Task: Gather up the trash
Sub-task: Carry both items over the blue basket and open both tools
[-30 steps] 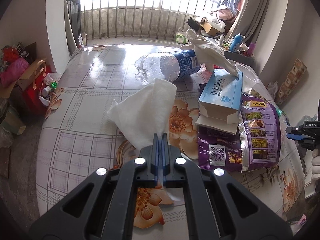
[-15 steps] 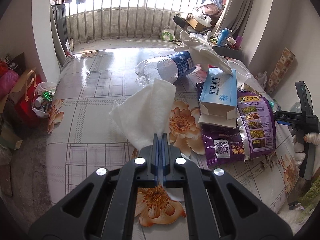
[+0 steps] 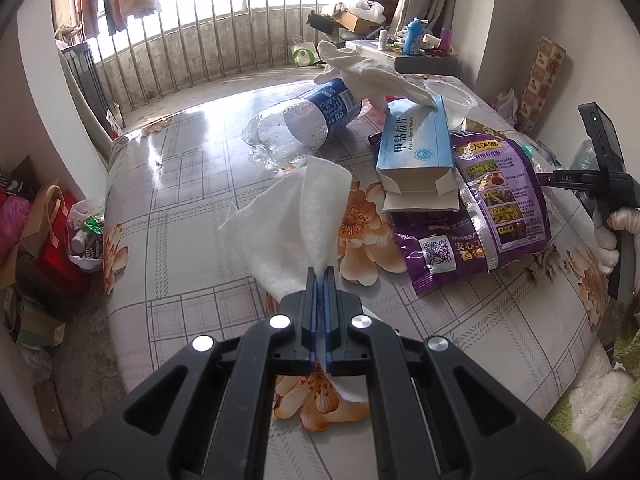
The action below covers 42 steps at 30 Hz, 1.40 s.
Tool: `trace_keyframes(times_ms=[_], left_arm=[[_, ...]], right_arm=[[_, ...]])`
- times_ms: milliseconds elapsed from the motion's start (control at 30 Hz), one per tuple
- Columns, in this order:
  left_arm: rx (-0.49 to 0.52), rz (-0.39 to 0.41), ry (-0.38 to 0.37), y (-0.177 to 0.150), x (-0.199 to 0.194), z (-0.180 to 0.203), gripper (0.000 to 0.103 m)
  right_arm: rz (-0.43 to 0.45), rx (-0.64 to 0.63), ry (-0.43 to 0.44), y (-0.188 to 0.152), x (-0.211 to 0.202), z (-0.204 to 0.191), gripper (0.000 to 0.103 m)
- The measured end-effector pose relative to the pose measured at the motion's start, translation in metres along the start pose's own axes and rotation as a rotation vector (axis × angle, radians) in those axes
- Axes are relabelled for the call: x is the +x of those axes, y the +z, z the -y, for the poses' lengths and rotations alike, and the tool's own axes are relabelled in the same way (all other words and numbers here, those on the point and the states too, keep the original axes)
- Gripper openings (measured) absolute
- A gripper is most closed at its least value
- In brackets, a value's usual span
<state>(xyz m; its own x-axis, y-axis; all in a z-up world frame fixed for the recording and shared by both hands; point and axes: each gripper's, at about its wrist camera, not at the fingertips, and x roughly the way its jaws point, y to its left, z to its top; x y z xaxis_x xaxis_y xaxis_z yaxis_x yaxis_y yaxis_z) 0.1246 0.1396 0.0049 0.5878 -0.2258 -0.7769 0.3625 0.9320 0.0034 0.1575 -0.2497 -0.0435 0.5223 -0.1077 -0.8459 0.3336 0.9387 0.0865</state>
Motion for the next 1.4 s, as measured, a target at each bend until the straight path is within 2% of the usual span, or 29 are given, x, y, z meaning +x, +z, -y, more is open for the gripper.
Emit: trace_keyframes(times_ms=[200,400,567,767,933,1033,1133,1233,1400], left_arm=[[0.014,0.053,0.009,0.007,-0.021,0.009,0.001],[0.031,0.106,-0.004,0.021,-0.046,0.025,0.001],[0.066,0.182,-0.034,0.042,-0.067,0.055,0.001],[0.099,0.253,-0.140,0.072,-0.080,0.108,0.001],[0.157,0.269,-0.276,0.101,-0.072,0.173,0.001],[0.205,0.244,-0.397,0.123,-0.061,0.223,0.001],[0.269,0.184,-0.530,0.144,-0.043,0.285,0.001],[0.338,0.066,-0.665,0.162,-0.019,0.354,0.001],[0.454,-0.206,-0.793,0.170,0.042,0.476,0.001]], right_arm=[[-0.014,0.137,0.162,-0.002,-0.004,0.024,0.004],[0.043,0.211,0.230,-0.005,-0.032,0.053,0.004],[0.094,0.265,0.286,-0.008,-0.063,0.084,0.004],[0.195,0.309,0.298,-0.010,-0.112,0.137,0.004],[0.260,0.361,0.210,-0.017,-0.141,0.202,0.003],[0.273,0.409,0.120,-0.030,-0.147,0.247,0.003],[0.257,0.489,0.034,-0.051,-0.140,0.291,0.003],[0.222,0.574,-0.028,-0.074,-0.120,0.328,0.003],[0.125,0.715,-0.065,-0.105,-0.066,0.381,0.003]])
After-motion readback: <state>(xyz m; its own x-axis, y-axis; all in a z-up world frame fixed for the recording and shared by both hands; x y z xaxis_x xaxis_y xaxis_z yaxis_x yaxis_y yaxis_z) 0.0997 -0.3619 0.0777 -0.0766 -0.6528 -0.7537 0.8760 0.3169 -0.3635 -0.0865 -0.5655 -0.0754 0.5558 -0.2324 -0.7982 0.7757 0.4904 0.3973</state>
